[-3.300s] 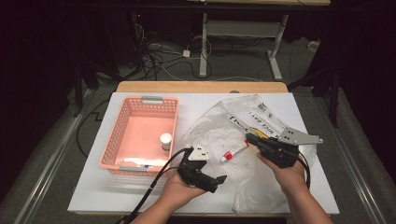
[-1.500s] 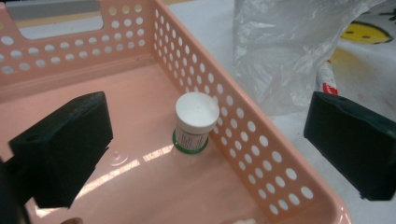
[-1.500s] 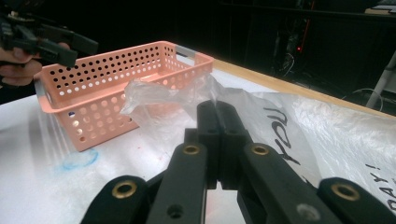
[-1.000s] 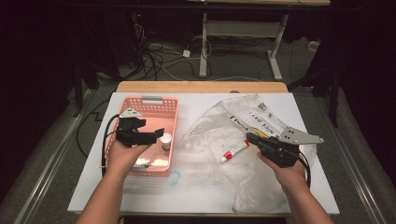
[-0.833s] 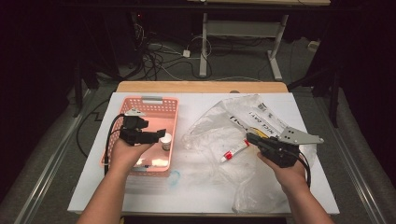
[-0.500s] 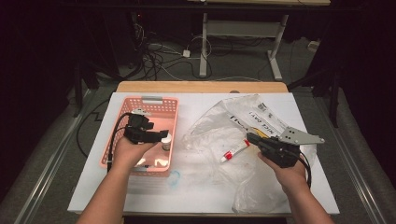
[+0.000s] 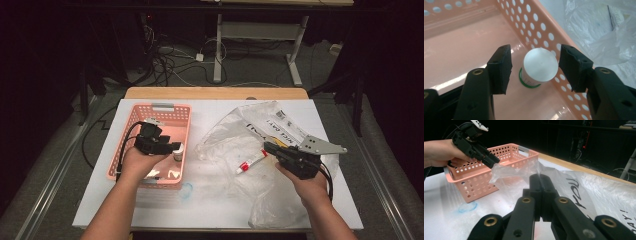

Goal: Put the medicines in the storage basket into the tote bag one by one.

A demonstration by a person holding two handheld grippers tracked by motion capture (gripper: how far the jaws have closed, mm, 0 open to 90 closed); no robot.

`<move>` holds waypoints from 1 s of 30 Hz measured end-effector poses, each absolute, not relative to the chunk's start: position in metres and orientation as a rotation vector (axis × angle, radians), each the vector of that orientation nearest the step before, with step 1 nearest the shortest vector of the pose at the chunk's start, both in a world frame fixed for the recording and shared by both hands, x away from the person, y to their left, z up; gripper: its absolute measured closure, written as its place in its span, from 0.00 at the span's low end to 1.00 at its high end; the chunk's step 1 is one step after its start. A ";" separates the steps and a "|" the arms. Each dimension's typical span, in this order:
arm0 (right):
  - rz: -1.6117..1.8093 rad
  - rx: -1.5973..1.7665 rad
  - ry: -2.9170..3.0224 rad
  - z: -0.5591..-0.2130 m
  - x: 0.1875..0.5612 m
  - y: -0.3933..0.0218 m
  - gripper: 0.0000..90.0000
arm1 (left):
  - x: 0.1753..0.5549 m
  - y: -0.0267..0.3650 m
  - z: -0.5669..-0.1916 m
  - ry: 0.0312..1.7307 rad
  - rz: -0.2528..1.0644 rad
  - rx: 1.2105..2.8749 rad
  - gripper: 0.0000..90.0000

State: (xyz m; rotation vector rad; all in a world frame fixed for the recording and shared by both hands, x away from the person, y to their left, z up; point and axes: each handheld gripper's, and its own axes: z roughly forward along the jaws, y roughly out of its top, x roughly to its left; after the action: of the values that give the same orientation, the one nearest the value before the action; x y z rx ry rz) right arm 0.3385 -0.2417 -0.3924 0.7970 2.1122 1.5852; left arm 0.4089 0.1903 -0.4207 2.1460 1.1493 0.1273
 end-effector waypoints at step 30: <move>1.570 0.798 2.122 -0.395 0.340 -0.240 1.00 | 0.424 0.172 -0.436 1.166 0.107 2.329 0.51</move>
State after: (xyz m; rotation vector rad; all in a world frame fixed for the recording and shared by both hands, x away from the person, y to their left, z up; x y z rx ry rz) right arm 0.3398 -0.2400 -0.3952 0.7977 2.1223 1.5700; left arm 0.4236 0.1722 -0.4363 2.3290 1.1664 0.1067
